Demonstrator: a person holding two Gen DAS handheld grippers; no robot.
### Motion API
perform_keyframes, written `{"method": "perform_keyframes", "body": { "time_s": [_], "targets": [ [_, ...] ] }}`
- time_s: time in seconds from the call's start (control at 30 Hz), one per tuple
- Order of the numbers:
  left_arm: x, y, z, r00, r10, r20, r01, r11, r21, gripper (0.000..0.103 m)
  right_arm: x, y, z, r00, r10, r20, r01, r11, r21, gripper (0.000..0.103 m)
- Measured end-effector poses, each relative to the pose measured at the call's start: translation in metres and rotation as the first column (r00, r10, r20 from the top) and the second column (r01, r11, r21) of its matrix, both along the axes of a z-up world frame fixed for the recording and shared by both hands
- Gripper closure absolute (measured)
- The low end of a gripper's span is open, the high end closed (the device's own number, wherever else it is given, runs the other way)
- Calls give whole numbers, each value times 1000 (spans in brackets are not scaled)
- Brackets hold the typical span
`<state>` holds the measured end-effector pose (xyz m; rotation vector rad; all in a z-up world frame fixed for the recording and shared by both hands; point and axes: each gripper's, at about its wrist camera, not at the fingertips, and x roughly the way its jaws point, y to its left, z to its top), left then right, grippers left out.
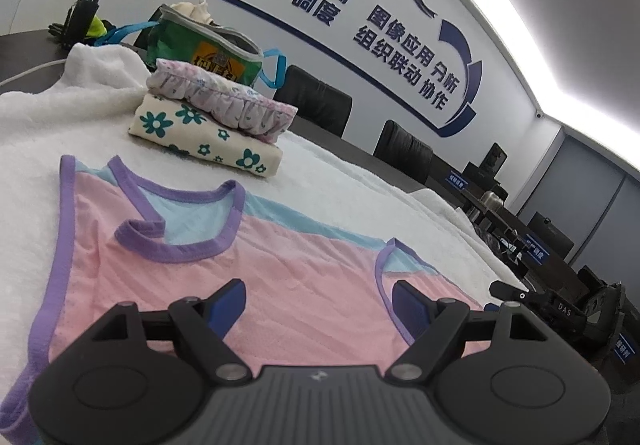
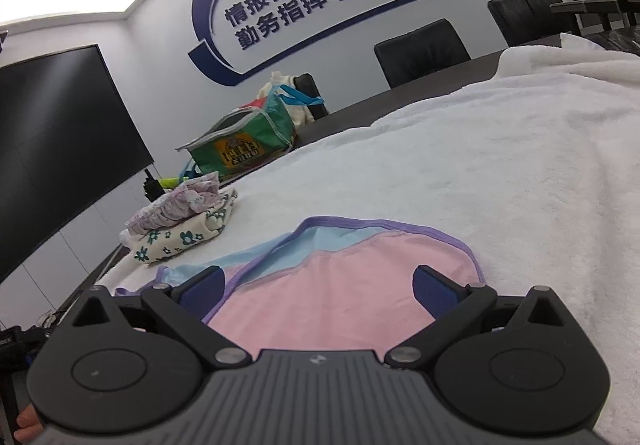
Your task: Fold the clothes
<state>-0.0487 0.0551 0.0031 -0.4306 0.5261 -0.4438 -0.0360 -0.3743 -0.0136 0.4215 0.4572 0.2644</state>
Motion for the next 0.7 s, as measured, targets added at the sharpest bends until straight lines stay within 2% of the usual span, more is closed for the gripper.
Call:
{"method": "perform_keyframes", "body": {
  "time_s": [0.2,0.4,0.53,0.7],
  "targets": [
    [2,1,-1,1000,-13,-16,13,1000,-4,23,3,0,-1,1000,-9,-21,9,1000,-5,1],
    [-3,1,1,1000,-2,20,3,1000,-9,22,4,-1,-2,999,-19,-32,19,1000,-9,1],
    [1,2,-1,999,-36,-5,36,999,-26,22,1,2,0,1000,-16,-7,16,1000,-20,1],
    [4,4,-2,999,-23,-24,22,999,-38,22,0,0,0,1000,-4,6,4,1000,-11,1]
  ]
}}
